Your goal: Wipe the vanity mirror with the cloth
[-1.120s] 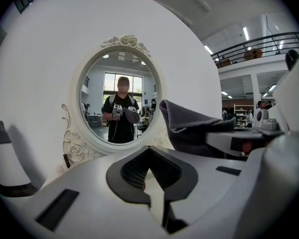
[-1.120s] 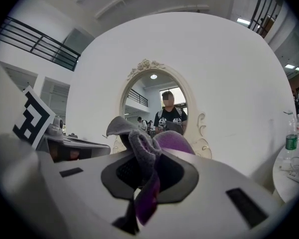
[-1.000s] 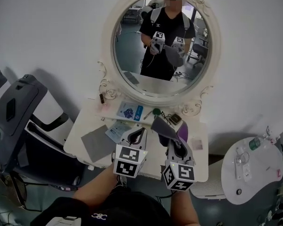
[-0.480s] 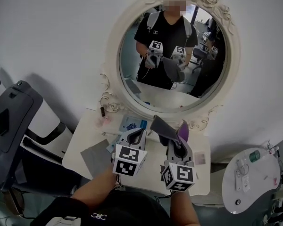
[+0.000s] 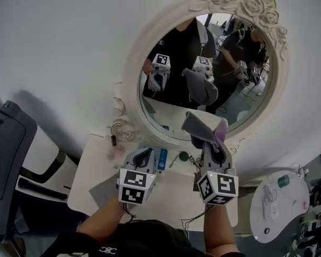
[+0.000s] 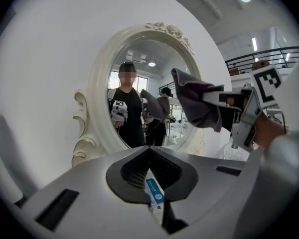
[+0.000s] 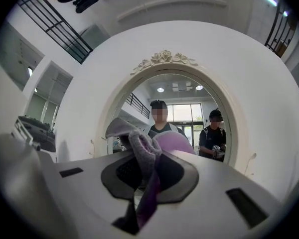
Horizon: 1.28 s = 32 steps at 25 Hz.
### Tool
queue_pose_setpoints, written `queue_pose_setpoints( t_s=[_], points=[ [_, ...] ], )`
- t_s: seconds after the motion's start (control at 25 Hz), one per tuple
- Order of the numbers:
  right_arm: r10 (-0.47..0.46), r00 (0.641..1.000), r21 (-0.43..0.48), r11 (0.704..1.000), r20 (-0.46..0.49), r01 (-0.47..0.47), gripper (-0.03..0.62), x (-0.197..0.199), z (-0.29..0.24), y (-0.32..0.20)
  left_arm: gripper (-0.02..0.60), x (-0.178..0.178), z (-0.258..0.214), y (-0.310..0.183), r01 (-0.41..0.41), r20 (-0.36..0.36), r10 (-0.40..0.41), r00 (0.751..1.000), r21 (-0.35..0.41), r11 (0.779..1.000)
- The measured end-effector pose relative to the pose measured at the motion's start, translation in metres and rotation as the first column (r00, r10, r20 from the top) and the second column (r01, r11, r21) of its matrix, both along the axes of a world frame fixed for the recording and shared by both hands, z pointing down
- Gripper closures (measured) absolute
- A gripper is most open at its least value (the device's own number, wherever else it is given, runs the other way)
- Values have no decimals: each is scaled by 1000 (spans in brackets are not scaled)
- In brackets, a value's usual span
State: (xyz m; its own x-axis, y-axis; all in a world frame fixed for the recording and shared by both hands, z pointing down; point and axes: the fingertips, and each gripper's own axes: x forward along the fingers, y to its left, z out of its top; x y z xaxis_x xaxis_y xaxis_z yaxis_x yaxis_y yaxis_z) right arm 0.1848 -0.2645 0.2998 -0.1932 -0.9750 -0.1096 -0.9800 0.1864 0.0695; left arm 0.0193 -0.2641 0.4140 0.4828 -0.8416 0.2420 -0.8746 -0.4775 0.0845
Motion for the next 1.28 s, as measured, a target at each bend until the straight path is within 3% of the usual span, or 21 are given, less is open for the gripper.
queue_pose_setpoints(
  t_s=[0.24,0.44,0.68,0.88,1.04,1.28],
  points=[
    [-16,1000,131,991,3,15,548,23,-105,-47,584,-17,2,-23,13,-39,-13,999,-4,1000],
    [63,998,228,972,-3,-60,548,61,-191,-79,584,-13,11,-31,-7,-45,5,999,-31,1000],
    [189,980,280,946,-65,-164,547,105,-245,-99,584,-5,20,-40,-26,-41,23,999,-58,998],
    [274,944,345,917,-183,-199,548,114,-247,-102,584,5,23,-42,-52,-20,51,999,-54,997],
    [275,956,347,910,-97,-227,548,130,-231,-101,584,7,27,-43,-49,-18,47,999,-67,997],
    [331,941,281,911,-68,-300,548,163,-179,-99,584,9,34,-38,-55,2,55,998,-86,995]
  ],
)
